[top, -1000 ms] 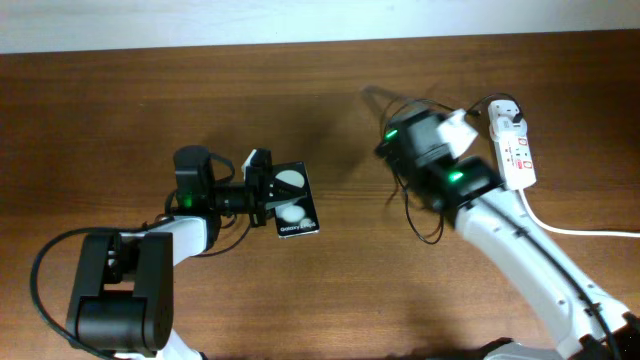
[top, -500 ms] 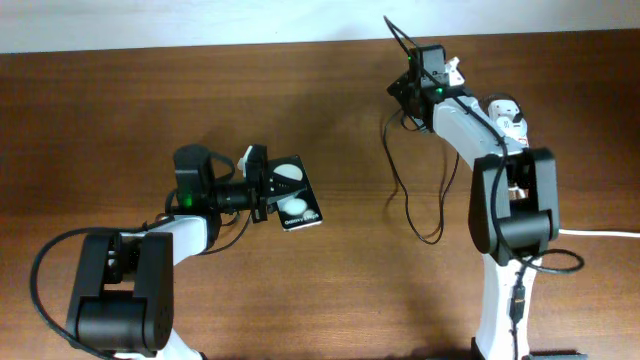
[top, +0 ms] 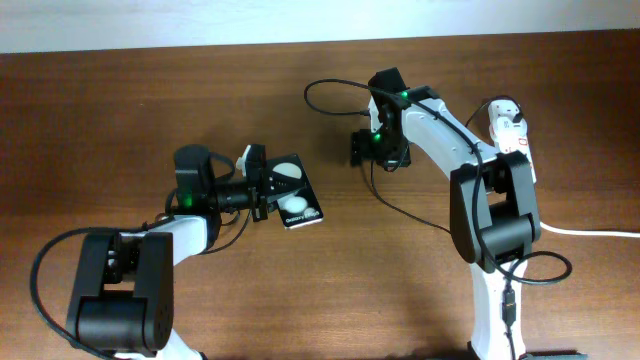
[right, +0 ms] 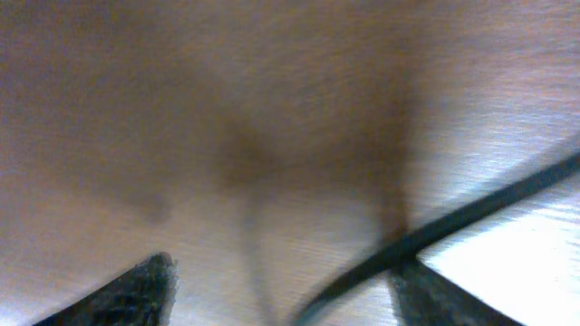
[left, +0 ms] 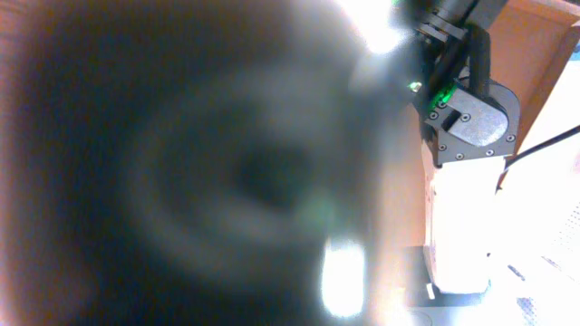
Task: Plug charger to phone and switch on socket
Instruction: 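Move the right gripper to the black cable near the power strip and grasp it, then carry the cable's USB-C plug toward the phone's bottom port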
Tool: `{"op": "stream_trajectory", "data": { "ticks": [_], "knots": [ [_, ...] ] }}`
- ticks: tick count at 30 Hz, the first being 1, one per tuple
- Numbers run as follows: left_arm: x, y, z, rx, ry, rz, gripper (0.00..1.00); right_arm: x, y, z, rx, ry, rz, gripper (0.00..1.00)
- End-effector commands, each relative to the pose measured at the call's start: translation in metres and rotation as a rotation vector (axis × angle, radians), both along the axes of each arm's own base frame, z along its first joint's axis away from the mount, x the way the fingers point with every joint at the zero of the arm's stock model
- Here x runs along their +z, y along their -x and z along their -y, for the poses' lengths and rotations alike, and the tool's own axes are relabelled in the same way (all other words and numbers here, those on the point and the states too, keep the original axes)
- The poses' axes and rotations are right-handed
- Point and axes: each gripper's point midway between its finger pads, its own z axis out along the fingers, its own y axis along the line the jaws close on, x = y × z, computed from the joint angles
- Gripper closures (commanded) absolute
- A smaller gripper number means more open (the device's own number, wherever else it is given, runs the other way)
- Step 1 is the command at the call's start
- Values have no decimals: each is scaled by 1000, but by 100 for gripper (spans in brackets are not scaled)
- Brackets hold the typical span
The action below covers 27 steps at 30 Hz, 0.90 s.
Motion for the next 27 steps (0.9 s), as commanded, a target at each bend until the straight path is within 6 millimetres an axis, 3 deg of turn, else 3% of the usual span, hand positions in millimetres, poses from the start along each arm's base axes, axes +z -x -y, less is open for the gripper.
{"op": "stream_trajectory", "data": {
  "ticks": [1,4,6,10,13,15,19,21,24,27],
  "knots": [
    [5,-2,-1,-8,5,36,100,-24,-18,64,-243,213,41,9],
    [5,-2,-1,-7,4,36,100,-16,-60,83,-358,187,196,12],
    [4,-4,-2,3,-1,36,100,-13,-69,86,-386,185,233,12],
    [4,-4,-2,6,-2,36,100,-9,-86,88,-406,172,301,35],
    [4,-4,-2,6,-2,36,100,-37,-82,98,-440,224,268,42],
    [4,-5,-2,6,-2,36,100,-54,-76,99,-434,237,232,54],
    [4,-4,-2,6,-2,36,100,-59,-64,98,-419,238,178,79],
    [4,-4,-2,6,-2,36,100,-62,-51,92,-397,210,117,85],
    [4,-5,-2,6,-2,37,100,-61,-31,35,-330,-92,-36,96],
    [4,-5,-2,0,-9,88,100,-46,-16,-9,-274,-322,-138,96]
  ]
}}
